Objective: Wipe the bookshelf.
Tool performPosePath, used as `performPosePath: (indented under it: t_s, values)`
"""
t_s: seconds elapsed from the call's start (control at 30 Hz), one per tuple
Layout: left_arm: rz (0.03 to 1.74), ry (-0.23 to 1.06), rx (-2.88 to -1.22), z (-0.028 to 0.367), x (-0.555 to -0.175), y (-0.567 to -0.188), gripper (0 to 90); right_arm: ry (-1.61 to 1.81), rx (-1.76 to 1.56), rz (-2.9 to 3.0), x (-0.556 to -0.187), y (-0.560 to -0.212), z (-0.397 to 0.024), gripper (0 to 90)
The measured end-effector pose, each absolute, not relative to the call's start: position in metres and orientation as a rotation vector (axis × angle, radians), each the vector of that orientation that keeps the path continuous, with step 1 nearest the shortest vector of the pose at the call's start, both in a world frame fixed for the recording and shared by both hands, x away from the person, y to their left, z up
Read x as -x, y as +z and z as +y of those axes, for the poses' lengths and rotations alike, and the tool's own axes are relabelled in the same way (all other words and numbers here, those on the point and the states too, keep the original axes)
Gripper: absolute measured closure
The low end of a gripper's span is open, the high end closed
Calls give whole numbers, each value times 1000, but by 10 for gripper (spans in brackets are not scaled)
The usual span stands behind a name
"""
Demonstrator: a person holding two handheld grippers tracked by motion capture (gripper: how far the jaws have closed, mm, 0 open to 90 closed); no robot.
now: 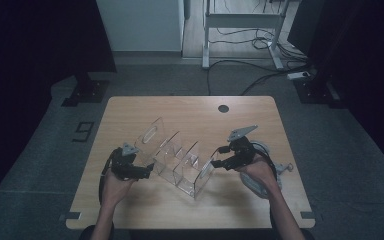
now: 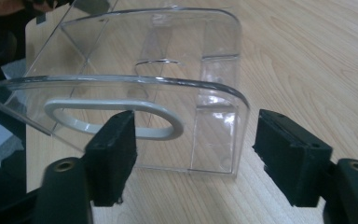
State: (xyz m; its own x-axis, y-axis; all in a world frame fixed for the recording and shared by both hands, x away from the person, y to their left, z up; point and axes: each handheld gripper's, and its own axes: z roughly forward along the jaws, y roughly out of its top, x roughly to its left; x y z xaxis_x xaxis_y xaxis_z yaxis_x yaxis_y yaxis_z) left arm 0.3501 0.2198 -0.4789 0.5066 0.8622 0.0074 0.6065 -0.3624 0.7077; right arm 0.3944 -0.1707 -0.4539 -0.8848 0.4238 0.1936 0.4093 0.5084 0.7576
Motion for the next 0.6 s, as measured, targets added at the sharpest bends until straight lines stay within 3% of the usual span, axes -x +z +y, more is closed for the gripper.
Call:
performPosePath:
  t_s: [0.6]
  values:
    - [1117,478,-2120,191,-353,-475,0,1318,-705,2688,-365,-446,-179,651]
